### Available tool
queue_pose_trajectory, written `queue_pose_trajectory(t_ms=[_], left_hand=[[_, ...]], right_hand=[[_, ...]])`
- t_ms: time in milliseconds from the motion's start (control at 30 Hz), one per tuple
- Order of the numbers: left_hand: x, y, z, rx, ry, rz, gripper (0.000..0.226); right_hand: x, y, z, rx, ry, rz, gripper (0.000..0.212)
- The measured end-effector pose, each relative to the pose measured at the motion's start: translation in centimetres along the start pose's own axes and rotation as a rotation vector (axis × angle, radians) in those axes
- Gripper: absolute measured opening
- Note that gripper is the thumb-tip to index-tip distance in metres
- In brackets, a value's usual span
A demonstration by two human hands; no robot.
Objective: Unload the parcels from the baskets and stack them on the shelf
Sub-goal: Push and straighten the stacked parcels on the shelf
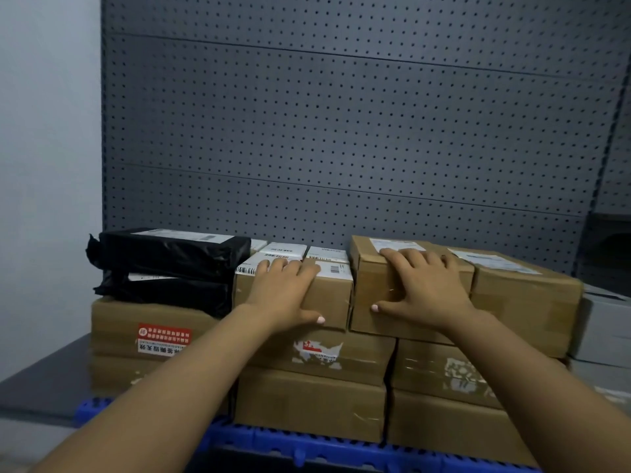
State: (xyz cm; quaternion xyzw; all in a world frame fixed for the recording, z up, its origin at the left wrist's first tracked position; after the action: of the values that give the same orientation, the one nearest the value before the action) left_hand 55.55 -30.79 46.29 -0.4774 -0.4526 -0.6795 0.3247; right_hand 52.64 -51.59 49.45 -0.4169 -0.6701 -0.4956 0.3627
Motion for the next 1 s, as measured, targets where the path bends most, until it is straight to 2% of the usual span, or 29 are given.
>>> queue_pose_trajectory(t_ms=[633,1000], left_hand=[[-0.46,-0.35,-0.02,-0.005,0.025,-0.091,0.092],[-0.85,-0.06,-0.04,0.001,0.054,-0.13,0.099]], right_hand=[[0.36,-0.43,0.32,-0.01,0.05,0.047,0.093],[0.14,-0.36,0.27,-0.013,0.039,0.041,0.093]])
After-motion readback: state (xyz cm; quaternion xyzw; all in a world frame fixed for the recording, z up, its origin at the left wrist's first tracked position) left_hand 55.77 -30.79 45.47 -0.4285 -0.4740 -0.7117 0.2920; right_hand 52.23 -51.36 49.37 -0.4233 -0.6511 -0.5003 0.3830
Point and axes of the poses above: each hand's wrist, its own y-axis towards the middle knuckle, its own x-axis out of the back of the hand, z = x × y, the point moved 6 cm from there along y, towards the middle knuckle, and after that the axes turned 15 degrees about z, right-handed, at the moved point
